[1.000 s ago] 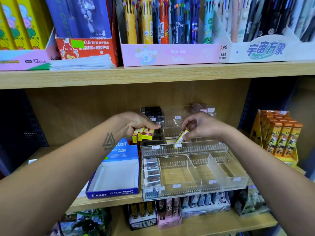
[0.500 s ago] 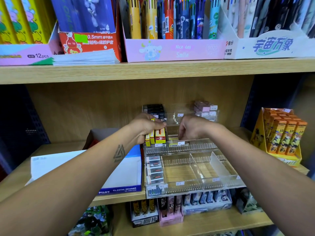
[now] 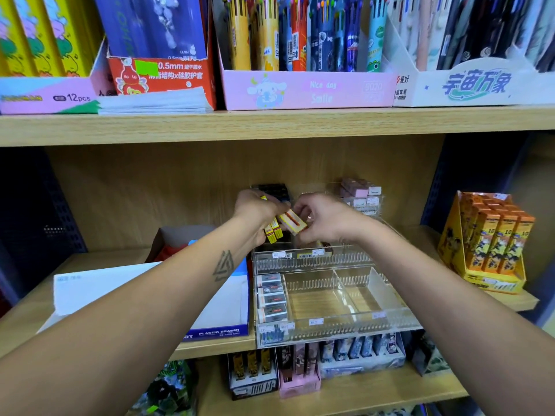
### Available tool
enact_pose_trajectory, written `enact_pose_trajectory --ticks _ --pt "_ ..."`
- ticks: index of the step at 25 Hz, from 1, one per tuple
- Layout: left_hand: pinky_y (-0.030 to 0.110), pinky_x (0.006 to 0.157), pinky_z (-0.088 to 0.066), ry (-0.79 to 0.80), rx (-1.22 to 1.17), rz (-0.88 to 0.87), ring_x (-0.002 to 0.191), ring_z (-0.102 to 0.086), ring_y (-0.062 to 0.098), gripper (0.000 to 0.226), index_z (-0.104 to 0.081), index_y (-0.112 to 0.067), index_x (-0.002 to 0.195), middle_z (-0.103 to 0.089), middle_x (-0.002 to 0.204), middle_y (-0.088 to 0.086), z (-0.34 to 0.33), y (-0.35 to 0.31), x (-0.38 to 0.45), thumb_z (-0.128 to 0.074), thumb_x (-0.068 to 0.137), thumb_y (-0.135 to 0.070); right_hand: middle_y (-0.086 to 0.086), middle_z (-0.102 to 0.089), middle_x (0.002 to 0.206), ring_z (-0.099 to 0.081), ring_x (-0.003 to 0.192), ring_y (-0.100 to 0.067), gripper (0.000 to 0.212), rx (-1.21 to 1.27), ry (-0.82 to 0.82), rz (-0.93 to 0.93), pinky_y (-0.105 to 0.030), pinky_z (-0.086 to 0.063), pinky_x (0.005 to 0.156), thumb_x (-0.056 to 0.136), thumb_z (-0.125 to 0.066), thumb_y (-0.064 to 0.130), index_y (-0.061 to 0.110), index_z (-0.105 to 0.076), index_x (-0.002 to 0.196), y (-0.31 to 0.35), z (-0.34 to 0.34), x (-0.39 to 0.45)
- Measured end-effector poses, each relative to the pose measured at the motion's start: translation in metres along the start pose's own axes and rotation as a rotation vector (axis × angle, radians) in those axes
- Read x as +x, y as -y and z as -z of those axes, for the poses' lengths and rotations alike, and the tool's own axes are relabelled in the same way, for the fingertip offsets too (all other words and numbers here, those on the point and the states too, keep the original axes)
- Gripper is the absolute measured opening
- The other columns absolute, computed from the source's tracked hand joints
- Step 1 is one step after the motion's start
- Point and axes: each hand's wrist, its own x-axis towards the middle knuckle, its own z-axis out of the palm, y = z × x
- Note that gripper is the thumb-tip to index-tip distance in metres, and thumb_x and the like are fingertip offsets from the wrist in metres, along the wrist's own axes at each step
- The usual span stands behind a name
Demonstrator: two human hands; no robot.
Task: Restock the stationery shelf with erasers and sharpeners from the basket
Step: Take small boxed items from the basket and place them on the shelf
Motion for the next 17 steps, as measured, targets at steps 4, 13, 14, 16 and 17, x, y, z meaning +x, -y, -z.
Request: enact_pose_trajectory --ticks 4,13,14,16,17 --pt "0.032 0.041 -0.055 0.083 0.157 -0.061 0.042 -0.06 0.025 0.016 -0.052 -0.004 0.09 -0.058 0.066 0.018 0.008 -0.004 -0.002 -0.066 0.095 -0.009 0.003 -0.071 0.093 -0.065 0.085 -0.013 0.032 -0.063 -0.013 -0.081 -0.023 -0.05 0.074 0.08 -0.079 0.013 0.017 -0.072 0.111 -0.021 0.022 -0.001" --pt "0.021 0.035 -0.038 0.162 0.188 -0.059 0.039 -0.051 0.017 0.016 -0.056 -0.006 0.083 -0.055 0.06 0.011 0.004 0.011 -0.011 -0.068 0.093 -0.01 0.014 -0.074 0.081 -0.068 0.08 -0.007 0.015 -0.167 0.193 -0.058 -0.022 -0.053 0.072 0.079 -0.082 0.014 0.022 -0.08 0.092 -0.027 0.026 -0.003" --pt "0.021 0.035 -0.038 0.162 0.173 -0.048 0.039 -0.051 0.017 0.016 -0.056 -0.006 0.084 -0.054 0.06 0.011 0.004 0.012 -0.011 -0.069 0.093 -0.01 0.012 -0.075 0.082 -0.069 0.082 -0.008 0.015 -0.172 0.203 -0.057 -0.024 -0.054 0.076 0.079 -0.082 0.014 0.022 -0.08 0.092 -0.026 0.027 -0.003" --pt "0.021 0.036 -0.039 0.167 0.132 -0.015 0.039 -0.051 0.016 0.014 -0.056 -0.004 0.091 -0.055 0.061 0.012 0.005 0.012 -0.011 -0.068 0.093 -0.01 0.011 -0.076 0.085 -0.07 0.084 -0.009 0.015 -0.191 0.221 -0.052 -0.027 -0.055 0.08 0.08 -0.082 0.015 0.022 -0.08 0.093 -0.023 0.028 -0.003" --pt "0.022 0.037 -0.04 0.176 0.1 0.011 0.04 -0.052 0.017 0.012 -0.056 -0.003 0.095 -0.055 0.062 0.013 0.007 0.012 -0.012 -0.066 0.094 -0.008 0.01 -0.076 0.087 -0.07 0.085 -0.009 0.015 -0.21 0.23 -0.049 -0.027 -0.056 0.081 0.08 -0.081 0.016 0.023 -0.08 0.093 -0.02 0.029 -0.004"
